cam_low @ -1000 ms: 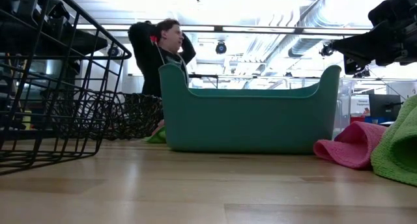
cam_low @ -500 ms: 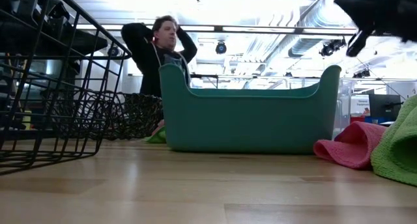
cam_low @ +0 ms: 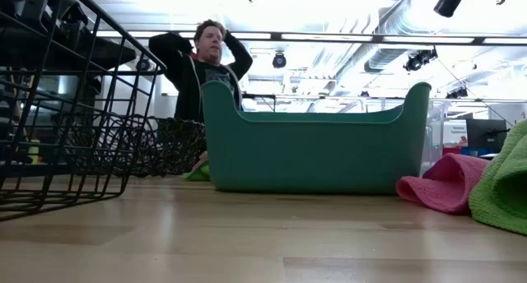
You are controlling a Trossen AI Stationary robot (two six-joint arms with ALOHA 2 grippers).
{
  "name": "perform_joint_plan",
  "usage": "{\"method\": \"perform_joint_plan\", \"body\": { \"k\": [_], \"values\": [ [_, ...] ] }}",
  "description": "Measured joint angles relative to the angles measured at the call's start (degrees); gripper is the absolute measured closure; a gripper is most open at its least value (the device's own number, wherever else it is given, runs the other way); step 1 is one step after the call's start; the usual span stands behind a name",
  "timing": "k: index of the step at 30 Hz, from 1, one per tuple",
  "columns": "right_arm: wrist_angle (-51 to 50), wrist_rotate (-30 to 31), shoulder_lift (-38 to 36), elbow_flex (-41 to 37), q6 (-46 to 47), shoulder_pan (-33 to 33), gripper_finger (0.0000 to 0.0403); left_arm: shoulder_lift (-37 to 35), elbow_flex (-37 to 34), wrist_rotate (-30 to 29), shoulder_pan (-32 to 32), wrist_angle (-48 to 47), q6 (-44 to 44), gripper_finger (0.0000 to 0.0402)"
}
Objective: Sort microfiber towel by color & place in baskets
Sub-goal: Put the green microfiber cloth into the transparent bin
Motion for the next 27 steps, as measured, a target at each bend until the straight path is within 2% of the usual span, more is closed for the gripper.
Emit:
{"method": "perform_joint_plan", "body": {
  "k": [3,5,7,11,14,20,27],
  "values": [
    [-30.2,-6.4,8.7,12.9,3.2,2.3,0.0356,0.0,0.0,0.0,0.0,0.0,0.0,0.0402],
    [-45.8,-10.8,15.1,19.2,4.0,4.8,0.0331,0.0,0.0,0.0,0.0,0.0,0.0,0.0401],
    [-57.4,-13.9,20.8,24.6,4.0,7.8,0.0306,0.0,0.0,0.0,0.0,0.0,0.0,0.0402],
    [-73.7,-14.6,29.8,31.1,4.0,13.4,0.0267,0.0,0.0,0.0,0.0,0.0,0.0,0.0402],
    [-79.3,-14.3,34.3,32.2,7.0,17.1,0.0246,0.0,0.0,0.0,0.0,0.0,0.0,0.0402],
    [-77.9,-14.0,40.1,29.2,16.8,23.0,0.0223,0.0,0.0,0.0,0.0,0.0,0.0,0.0402],
    [-76.9,-7.0,45.2,27.5,21.6,23.8,0.0219,0.0,0.0,0.0,0.0,0.0,0.0,0.0402]
  ]
}}
